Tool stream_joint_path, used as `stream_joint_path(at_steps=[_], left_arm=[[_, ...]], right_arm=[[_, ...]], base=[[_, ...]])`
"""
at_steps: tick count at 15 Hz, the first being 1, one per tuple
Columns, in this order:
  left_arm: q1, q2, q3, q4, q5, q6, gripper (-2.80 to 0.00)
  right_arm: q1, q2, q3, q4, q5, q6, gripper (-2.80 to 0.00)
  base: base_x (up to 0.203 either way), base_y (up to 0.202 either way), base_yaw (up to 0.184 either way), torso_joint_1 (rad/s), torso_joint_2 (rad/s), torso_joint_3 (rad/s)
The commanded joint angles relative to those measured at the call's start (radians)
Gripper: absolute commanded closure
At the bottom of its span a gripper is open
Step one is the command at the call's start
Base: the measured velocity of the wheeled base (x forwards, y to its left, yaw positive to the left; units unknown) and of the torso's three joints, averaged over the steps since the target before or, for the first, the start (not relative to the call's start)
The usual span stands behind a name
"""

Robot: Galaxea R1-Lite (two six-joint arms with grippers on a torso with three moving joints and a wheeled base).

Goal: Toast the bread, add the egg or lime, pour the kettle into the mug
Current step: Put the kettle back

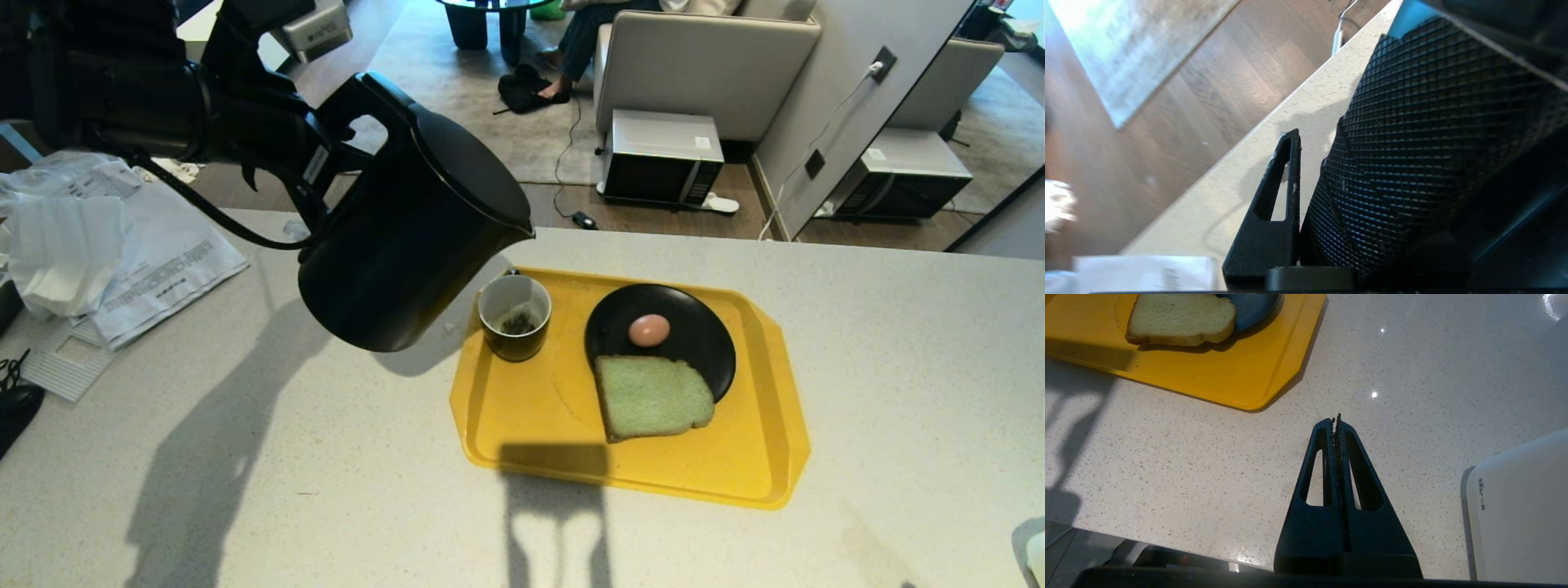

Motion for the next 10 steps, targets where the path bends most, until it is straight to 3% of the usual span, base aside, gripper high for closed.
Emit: stream_joint_path(at_steps=[1,6,8,10], left_arm=[[0.021,-0.070,0.093,-0.054,-0.010,-0.059,0.00],[0.121,-0.193,0.510,-0.507,-0.022,-0.208,0.00],[0.166,-0.216,0.708,-0.750,-0.022,-0.267,0.00],[0.209,-0.195,0.895,-1.083,-0.022,-0.329,0.00]], right_arm=[[0.000,0.000,0.002,-0.001,-0.001,0.000,0.00],[0.000,0.000,0.002,-0.001,0.001,0.000,0.00],[0.000,0.002,0.002,-0.001,0.001,0.000,0.00],[0.002,0.000,0.002,-0.001,0.001,0.000,0.00]], base=[[0.000,0.000,0.000,0.000,0.00,0.000],[0.000,0.000,0.000,0.000,0.00,0.000],[0.000,0.000,0.000,0.000,0.00,0.000],[0.000,0.000,0.000,0.000,0.00,0.000]])
